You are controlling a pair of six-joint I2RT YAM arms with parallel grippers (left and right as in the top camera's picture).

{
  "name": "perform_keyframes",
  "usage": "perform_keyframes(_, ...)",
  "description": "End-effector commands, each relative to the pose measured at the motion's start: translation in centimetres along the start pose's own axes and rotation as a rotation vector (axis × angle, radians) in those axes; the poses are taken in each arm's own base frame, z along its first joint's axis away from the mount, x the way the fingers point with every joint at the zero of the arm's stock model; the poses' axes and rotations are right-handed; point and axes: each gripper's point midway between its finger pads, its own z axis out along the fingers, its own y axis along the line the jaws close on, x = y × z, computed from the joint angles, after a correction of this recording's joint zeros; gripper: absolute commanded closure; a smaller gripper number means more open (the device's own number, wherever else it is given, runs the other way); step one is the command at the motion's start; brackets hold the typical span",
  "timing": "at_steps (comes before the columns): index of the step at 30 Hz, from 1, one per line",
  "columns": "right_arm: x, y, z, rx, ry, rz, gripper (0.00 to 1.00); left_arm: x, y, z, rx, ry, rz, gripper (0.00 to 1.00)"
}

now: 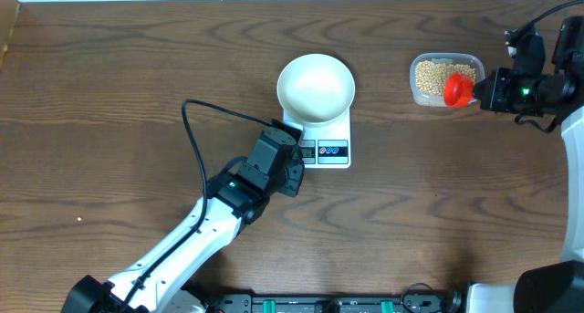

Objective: Scoop item into bowl and weigh 50g on scale
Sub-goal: 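Dip the red scoop into the chickpea tub with the right gripper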

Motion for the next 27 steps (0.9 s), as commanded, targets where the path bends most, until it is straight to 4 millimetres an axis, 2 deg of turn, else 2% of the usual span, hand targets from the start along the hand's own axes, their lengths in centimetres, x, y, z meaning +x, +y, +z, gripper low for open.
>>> perform_keyframes(1,-0.5,0.1,-0.2,-0.007,-0.01,-0.023,0.99,0.1,0.1,0.0,0.002,0.004,0.006,0.76)
perform_keyframes(2,-0.5,0.1,-0.2,-0.007,-0.01,-0.023,0.99,0.1,0.1,0.0,0.002,0.004,0.006,0.66)
perform_keyframes(3,-0.5,0.1,-0.2,-0.007,-0.01,-0.023,0.99,0.1,0.1,0.0,0.002,0.004,0.006,0.36)
perform_keyframes(4,-0.5,0.1,-0.2,-0.007,-0.01,-0.023,0.99,0.1,0.1,0.0,0.002,0.003,0.006,0.01)
perform_keyframes(14,-0.2,0.1,-0.1,-0.009,0.002,0.021,0.99,0.1,0.1,0.0,0.002,0.003,0.006,0.01)
perform_keyframes(27,-2.2,-0.2,-0.2,0.008,-0.08,-0.034,0.99,0.1,0.1,0.0,0.002,0.003,0.006,0.01)
